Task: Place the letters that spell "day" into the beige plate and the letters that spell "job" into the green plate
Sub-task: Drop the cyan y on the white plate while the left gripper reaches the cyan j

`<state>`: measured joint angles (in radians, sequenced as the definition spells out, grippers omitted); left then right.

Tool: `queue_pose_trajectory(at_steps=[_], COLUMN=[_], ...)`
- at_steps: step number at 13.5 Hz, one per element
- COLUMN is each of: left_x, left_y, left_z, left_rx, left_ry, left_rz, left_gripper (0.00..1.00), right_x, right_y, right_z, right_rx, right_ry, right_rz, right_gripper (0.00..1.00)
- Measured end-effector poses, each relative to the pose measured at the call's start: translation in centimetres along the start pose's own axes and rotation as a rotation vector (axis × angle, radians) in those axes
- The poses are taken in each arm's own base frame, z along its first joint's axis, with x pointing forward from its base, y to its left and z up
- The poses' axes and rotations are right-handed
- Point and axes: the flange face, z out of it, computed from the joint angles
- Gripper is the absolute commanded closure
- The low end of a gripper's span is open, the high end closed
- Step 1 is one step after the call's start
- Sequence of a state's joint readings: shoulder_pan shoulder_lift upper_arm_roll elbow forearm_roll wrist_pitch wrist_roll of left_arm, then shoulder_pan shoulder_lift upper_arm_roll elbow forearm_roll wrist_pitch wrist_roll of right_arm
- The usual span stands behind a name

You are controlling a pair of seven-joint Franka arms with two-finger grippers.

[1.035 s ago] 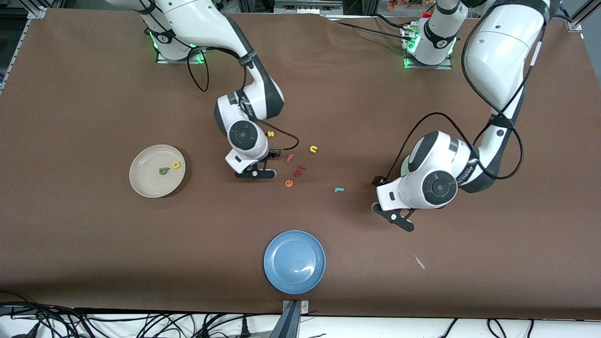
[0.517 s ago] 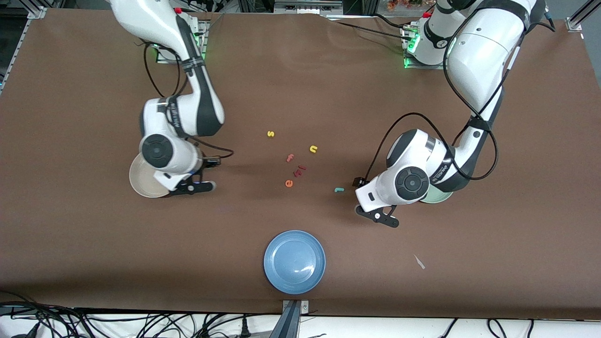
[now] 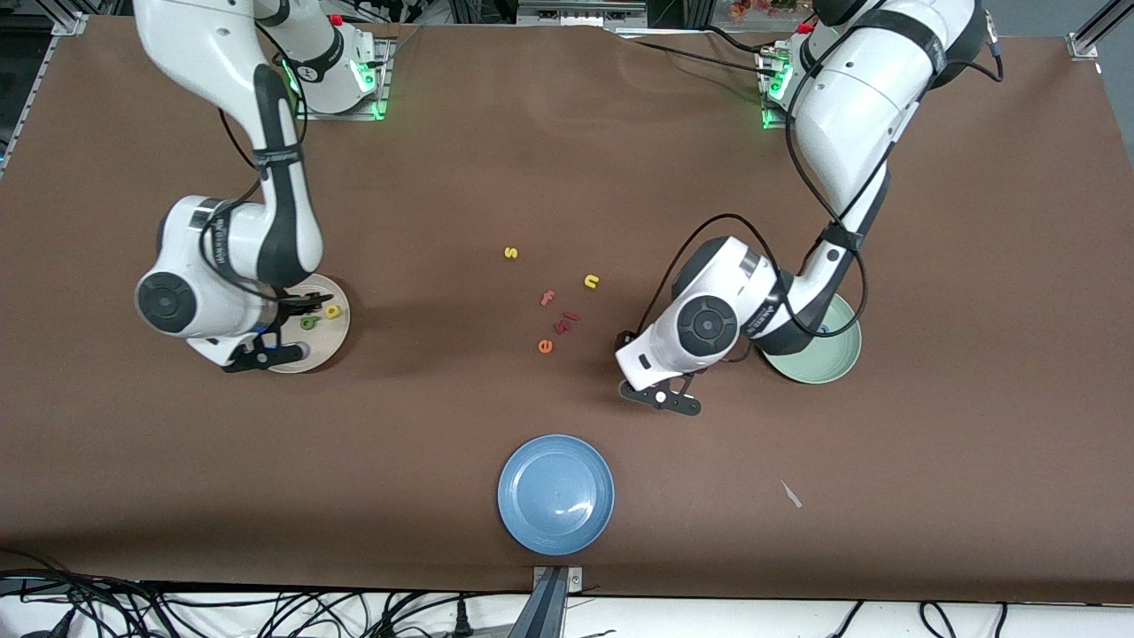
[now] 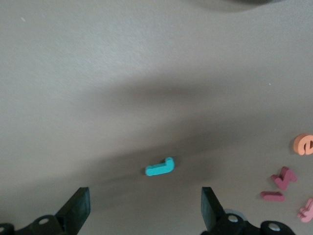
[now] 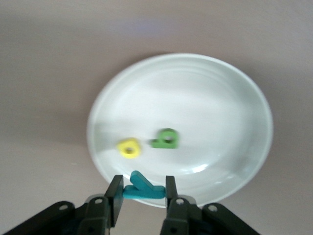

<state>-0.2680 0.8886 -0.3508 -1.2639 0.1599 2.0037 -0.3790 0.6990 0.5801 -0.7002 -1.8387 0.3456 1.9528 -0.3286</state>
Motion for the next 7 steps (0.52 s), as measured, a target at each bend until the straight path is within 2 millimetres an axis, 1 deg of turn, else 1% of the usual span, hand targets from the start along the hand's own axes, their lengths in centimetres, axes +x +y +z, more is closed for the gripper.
queue_pose_trajectory(at_steps=[1,2,4,5,7], left_x=[-0.1,0.1,0.2,0.1,0.0], left_y=[0.5,0.6,0.3,0.4,0.8], left_z=[0.3,0.5,1.0,1.4,1.8], left_rx=[0.000,0.015,0.088,0.105,0.116], left_ry=[0.006,0.021,0.047,0.047,0.039], left_rz=[-0.023,-0.023,0.020,0.052,0.166], left_gripper=[0.00,0.00,0.00,0.00,0.00], right_x=[0.0,0.0,0.5,0.7,1.1], right_y=[0.7,0.6,-1.2,-2.4,-4.6], right_z=[0.2,0.2,-0.8,-1.9,-4.9], right_rx=[0.002,0.003,0.003,0.006,0.016], right_ry=[-0.003,-0.002,0.002,-0.005,-0.020], right_rz=[0.008,0.006,-0.002,-0.010,-0.033], right_gripper=[0.00,0.00,0.00,0.00,0.00])
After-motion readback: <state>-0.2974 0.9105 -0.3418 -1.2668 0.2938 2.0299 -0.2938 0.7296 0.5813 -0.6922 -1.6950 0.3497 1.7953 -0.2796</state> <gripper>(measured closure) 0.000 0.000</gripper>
